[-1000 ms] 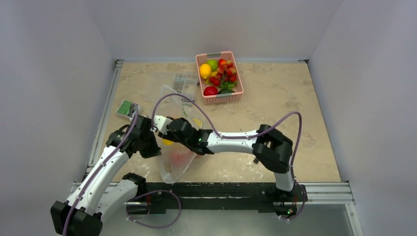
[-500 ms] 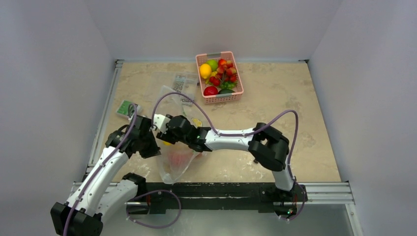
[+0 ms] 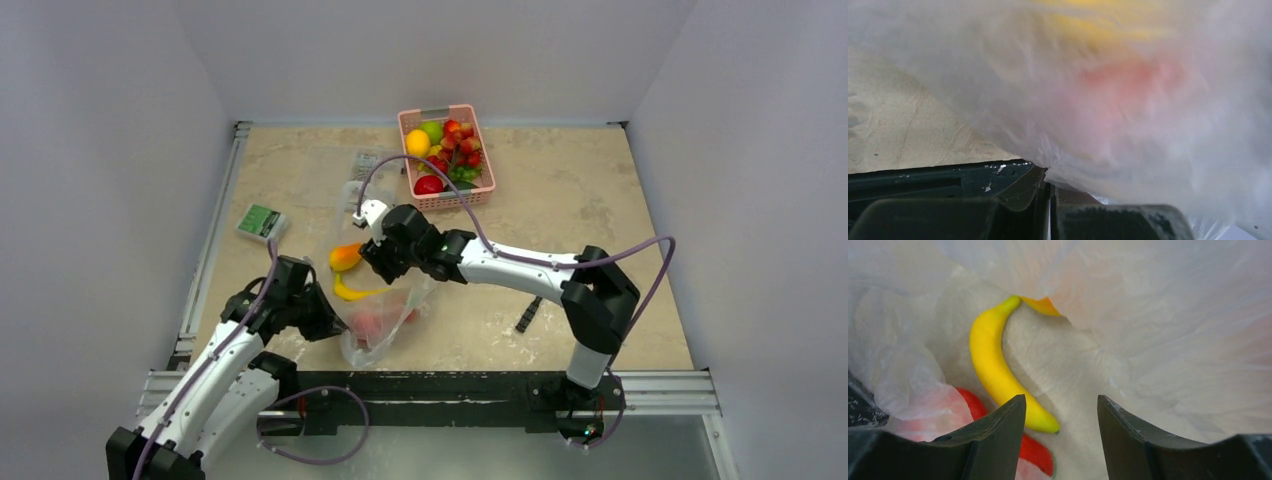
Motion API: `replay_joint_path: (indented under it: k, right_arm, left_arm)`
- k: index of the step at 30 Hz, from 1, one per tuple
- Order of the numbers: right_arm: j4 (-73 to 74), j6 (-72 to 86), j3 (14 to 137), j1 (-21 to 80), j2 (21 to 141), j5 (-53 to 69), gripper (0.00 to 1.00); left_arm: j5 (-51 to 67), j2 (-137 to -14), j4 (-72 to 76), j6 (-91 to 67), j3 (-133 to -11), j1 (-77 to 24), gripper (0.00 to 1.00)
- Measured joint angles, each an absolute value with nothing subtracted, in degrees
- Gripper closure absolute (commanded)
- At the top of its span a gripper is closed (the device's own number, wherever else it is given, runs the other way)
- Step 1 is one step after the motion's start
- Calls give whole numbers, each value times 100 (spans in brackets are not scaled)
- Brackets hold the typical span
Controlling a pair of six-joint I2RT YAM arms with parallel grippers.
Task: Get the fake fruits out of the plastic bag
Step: Adjust the plastic bag at the center of the board, then take out the fake fruit from the plastic bag.
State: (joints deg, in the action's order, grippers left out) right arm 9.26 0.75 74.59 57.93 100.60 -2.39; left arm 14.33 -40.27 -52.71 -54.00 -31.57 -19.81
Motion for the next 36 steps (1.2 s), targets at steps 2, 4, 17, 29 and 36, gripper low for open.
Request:
replay_joint_path:
  k: [2,4,17,29,36]
  right_arm:
    - [1138,200,7345,5806,10073,-235,48]
    - [1297,303,7212,5828,10092,-217,48]
    - [1,701,6243,5859,10141,222,42]
    - [-537,327,6455,5876,10309,709,27]
    - [-757,-34,7142,5968,11052,871,25]
  left_arm:
    - [1579,-4195,-5070,-5518,-2921,-2018,100]
    - [1627,-4300,-4925,-5612,-2766,-2088,100]
    - [1131,-5673,-3909,-5948,-2237,-2342,100]
    - [537,-5151,-4228,-5955,-2368,-2370,100]
    - [287,-5057,-4499,-5942,-2569,-2370,100]
